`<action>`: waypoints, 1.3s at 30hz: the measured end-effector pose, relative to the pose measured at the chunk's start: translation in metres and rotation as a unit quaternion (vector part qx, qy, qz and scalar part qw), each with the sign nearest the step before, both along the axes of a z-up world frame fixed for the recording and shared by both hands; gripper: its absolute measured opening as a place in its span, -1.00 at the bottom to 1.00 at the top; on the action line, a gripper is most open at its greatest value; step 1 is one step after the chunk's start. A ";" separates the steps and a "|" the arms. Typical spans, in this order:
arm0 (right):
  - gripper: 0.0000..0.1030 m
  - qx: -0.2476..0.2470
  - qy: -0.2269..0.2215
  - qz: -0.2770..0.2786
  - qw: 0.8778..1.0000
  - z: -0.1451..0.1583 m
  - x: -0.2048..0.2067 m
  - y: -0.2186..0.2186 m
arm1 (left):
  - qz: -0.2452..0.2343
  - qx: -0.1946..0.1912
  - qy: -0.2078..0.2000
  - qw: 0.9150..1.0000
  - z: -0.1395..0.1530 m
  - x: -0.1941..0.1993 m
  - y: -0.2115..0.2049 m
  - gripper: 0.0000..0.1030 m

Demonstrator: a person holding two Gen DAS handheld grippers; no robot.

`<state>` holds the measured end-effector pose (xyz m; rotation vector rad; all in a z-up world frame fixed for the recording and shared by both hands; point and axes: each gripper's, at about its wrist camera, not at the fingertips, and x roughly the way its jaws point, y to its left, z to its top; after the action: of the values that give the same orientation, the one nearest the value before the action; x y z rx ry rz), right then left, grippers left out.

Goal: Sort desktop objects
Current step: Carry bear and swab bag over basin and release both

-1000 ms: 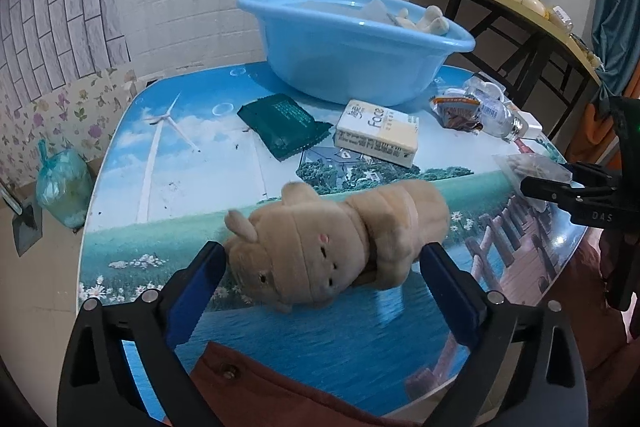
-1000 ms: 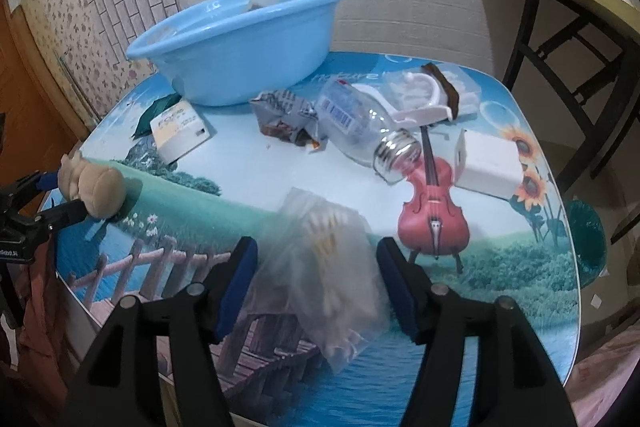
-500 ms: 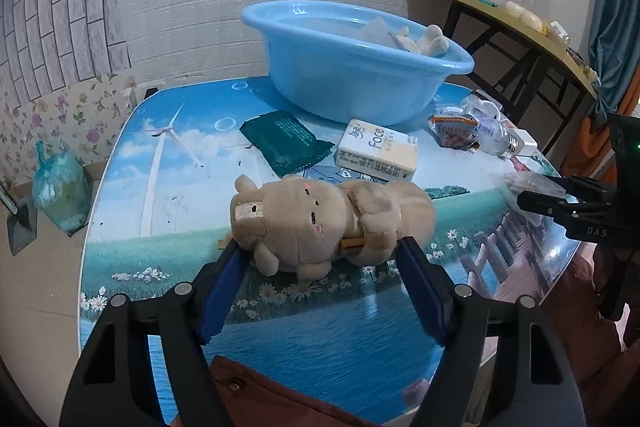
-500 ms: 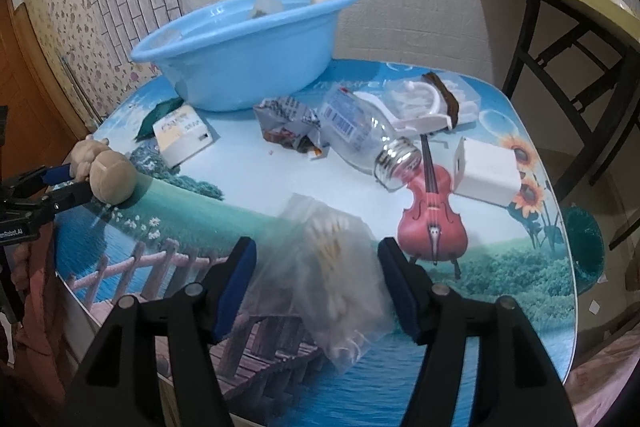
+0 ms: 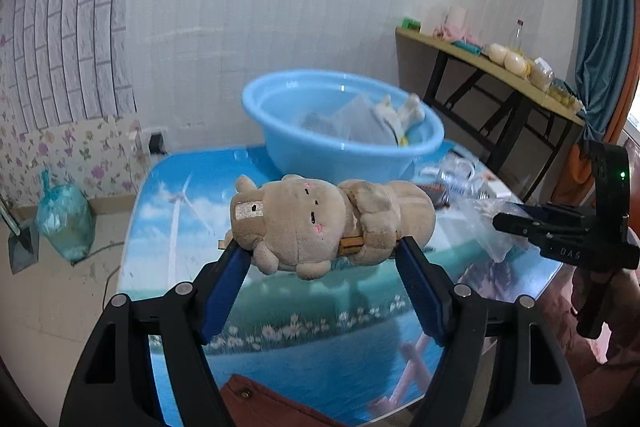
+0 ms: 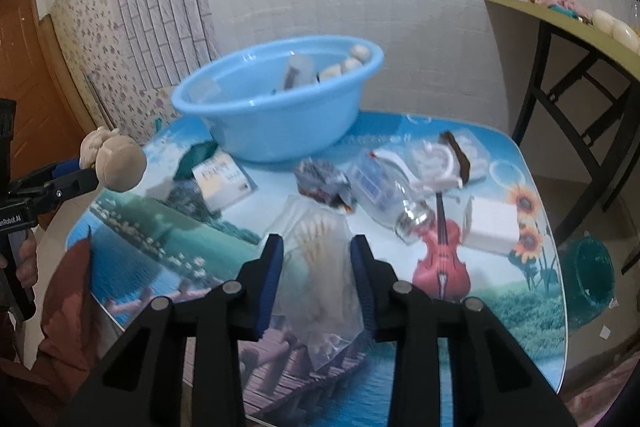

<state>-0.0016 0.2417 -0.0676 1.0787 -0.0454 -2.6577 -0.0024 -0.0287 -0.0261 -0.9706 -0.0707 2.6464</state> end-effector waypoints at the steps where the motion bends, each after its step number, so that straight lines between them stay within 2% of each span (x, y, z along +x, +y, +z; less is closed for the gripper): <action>1: -0.35 -0.003 0.004 0.001 1.000 0.003 -0.001 -0.001 | 0.000 0.001 0.003 1.000 0.003 -0.001 0.000 0.45; 6: -0.36 -0.035 0.014 0.003 0.999 0.016 -0.006 0.001 | 0.001 0.010 0.011 1.000 0.012 -0.007 0.003 0.45; 10: -0.36 -0.030 0.036 0.008 0.999 0.029 -0.011 -0.004 | -0.001 0.011 0.016 1.000 0.017 -0.014 0.007 0.45; 22: -0.36 -0.048 0.061 0.025 0.997 0.047 -0.052 -0.016 | -0.013 0.009 0.021 1.000 0.025 -0.055 0.025 0.45; 39: -0.36 -0.026 0.059 0.033 0.997 0.039 -0.116 -0.026 | -0.037 -0.007 0.023 0.999 0.019 -0.128 0.043 0.47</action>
<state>-0.1173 0.2161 -0.0287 0.8892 -0.0531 -2.6404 -0.1307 0.0147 -0.0069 -0.8979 -0.0063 2.6029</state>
